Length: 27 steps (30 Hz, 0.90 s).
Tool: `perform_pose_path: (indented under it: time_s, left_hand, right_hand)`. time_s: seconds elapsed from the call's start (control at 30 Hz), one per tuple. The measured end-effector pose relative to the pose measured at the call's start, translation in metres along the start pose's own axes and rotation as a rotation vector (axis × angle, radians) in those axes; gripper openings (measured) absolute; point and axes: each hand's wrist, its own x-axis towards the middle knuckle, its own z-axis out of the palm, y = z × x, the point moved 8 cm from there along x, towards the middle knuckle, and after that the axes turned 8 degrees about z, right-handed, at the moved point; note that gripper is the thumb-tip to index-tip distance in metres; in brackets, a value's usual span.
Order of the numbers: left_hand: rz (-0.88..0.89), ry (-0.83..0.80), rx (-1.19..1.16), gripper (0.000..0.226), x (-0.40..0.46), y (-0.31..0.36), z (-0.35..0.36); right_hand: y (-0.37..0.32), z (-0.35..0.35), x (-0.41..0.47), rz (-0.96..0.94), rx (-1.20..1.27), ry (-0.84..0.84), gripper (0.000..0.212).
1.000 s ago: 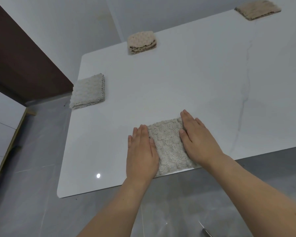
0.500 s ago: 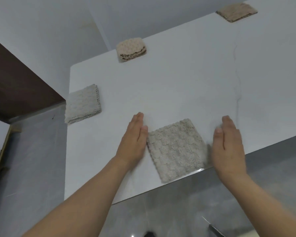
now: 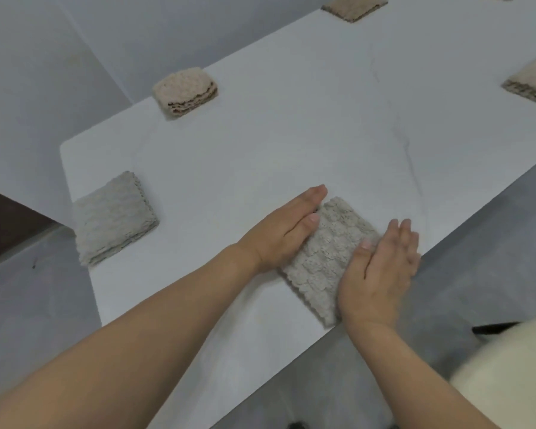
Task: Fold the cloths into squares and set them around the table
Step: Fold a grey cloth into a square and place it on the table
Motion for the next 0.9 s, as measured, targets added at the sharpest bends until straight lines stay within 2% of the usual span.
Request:
perform_pose_path:
  time_s: [0.13,0.3,0.53,0.73,0.9]
  left_hand:
    - [0.077,-0.092,0.111,0.053,0.002,0.003,0.007]
    - [0.195,-0.208,0.421,0.057,0.001,-0.007,0.014]
    - [0.101,-0.177,0.55,0.067,-0.004,-0.014,-0.004]
    - [0.025,-0.06,0.601,0.071,-0.021,-0.01,-0.061]
    - [-0.009,-0.011,0.579,0.072,-0.041,-0.026,-0.114]
  right_hand:
    - [0.004,0.004,-0.002,0.018,-0.118,0.002,0.066]
    - [0.009,0.009,-0.001,-0.012,-0.263,-0.043,0.068]
    - [0.008,-0.011,0.018,-0.081,-0.44,-0.102,0.071]
    - [-0.074,-0.01,0.027,-0.239,-0.413,-0.158,0.063]
    - [-0.144,0.028,0.009,-0.256,-0.251,-0.265,0.059]
